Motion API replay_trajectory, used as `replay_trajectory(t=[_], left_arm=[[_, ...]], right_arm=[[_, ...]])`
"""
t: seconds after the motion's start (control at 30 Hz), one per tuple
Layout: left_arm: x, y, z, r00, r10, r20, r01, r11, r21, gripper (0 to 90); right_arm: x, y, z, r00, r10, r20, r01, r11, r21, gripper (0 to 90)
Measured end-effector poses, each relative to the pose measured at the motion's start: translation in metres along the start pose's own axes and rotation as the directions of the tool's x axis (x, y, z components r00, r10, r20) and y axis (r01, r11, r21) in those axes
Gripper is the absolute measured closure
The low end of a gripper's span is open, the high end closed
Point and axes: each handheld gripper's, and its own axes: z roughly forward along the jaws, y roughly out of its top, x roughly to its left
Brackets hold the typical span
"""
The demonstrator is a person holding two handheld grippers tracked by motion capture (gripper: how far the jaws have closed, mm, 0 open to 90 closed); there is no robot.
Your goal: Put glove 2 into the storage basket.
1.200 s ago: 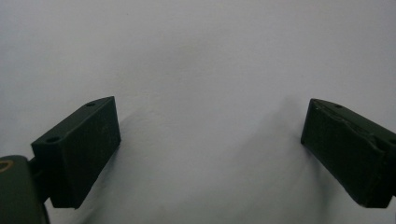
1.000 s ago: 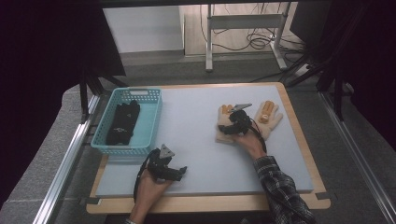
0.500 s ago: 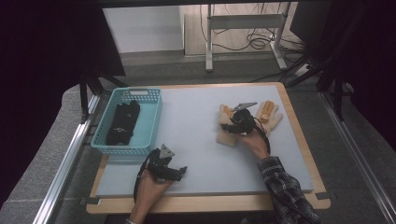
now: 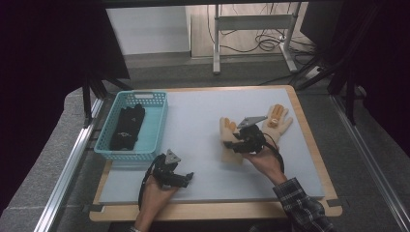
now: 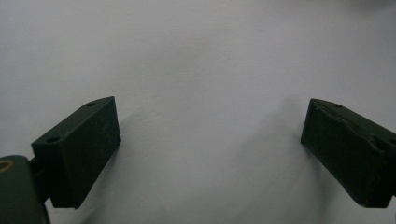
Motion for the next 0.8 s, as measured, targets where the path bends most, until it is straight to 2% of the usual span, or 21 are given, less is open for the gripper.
replay_trajectory(t=[0.03, 0.13, 0.23, 0.3, 0.37, 0.47, 0.57, 0.77, 0.8], left_arm=[[0.0, 0.0, 0.0, 1.0, 0.0, 0.0, 0.0, 1.0, 0.0, 5.2], [0.0, 0.0, 0.0, 1.0, 0.002, -0.001, -0.002, 1.0, -0.001, 5.2], [0.0, 0.0, 0.0, 1.0, 0.002, 0.0, -0.002, 1.0, -0.001, 5.2], [0.0, 0.0, 0.0, 1.0, 0.003, -0.001, -0.003, 1.0, 0.0, 5.2], [0.0, 0.0, 0.0, 1.0, 0.003, -0.001, -0.003, 1.0, -0.001, 5.2], [0.0, 0.0, 0.0, 1.0, 0.003, -0.001, -0.003, 1.0, -0.001, 5.2], [0.0, 0.0, 0.0, 1.0, 0.001, 0.0, -0.001, 1.0, -0.001, 5.2], [0.0, 0.0, 0.0, 1.0, 0.0, 0.0, 0.0, 1.0, -0.001, 5.2], [0.0, 0.0, 0.0, 1.0, 0.0, 0.0, 0.0, 1.0, -0.001, 5.2]], right_arm=[[0.01, -0.011, 0.003, 0.9999, -0.011, -0.008, 0.011, 1.0, 0.018, 50.2], [0.018, -0.023, 0.009, 0.9999, -0.014, -0.011, 0.014, 0.999, 0.033, 48.5], [0.023, -0.032, 0.012, 0.9992, 0.006, -0.04, -0.005, 1.0, 0.029, 42.8], [0.028, -0.035, 0.013, 0.9986, -0.002, -0.054, 0.003, 0.999, 0.034, 37.6], [0.029, -0.036, 0.01, 0.9987, -0.021, -0.047, 0.022, 0.999, 0.024, 34.6], [0.026, -0.035, 0.005, 0.9992, -0.011, -0.039, 0.011, 1.0, 0.008, 33.2], [0.012, -0.036, -0.002, 0.9998, 0.016, -0.008, -0.016, 1.0, -0.002, 34.2], [-0.011, -0.047, -0.011, 0.9972, 0.07, 0.028, -0.07, 0.998, -0.006, 49.2], [-0.015, -0.049, -0.012, 0.9966, 0.075, 0.035, -0.075, 0.997, -0.006, 49.2]])
